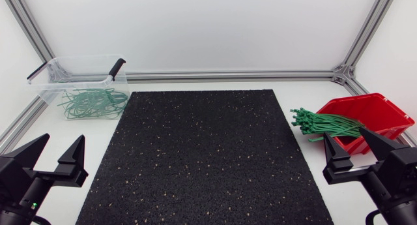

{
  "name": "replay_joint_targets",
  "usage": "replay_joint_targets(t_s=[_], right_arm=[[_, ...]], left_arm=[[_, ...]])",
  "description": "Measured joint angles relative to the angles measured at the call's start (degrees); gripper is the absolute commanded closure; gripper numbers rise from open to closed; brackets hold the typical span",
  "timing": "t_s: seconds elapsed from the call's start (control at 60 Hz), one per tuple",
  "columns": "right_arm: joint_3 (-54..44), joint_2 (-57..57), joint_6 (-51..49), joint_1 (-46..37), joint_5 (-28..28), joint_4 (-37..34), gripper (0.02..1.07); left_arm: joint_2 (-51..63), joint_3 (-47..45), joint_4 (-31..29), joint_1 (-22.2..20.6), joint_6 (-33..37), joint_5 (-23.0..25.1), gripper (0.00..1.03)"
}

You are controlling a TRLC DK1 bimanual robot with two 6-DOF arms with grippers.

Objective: Take a green cable tie from the red box, thread the tail through the head to close it, then place it in the transparent bin on the left.

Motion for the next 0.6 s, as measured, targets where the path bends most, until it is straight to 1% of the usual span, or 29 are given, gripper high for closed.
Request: replay_joint_targets(t_s=[0.133,0.367,0.6], right_arm=[[5.8,1.5,0.0,0.0,0.0,-3.5,0.05],[19.7,10.9,0.0,-2.8,-0.2,-8.7,0.05],[31.0,23.1,-2.3,-5.4,-3.8,-14.8,0.05]], left_arm=[[0.0,0.0,0.0,0.0,0.0,0.0,0.04],[0.0,0.0,0.0,0.0,0.0,0.0,0.04],[0.0,0.0,0.0,0.0,0.0,0.0,0.04]])
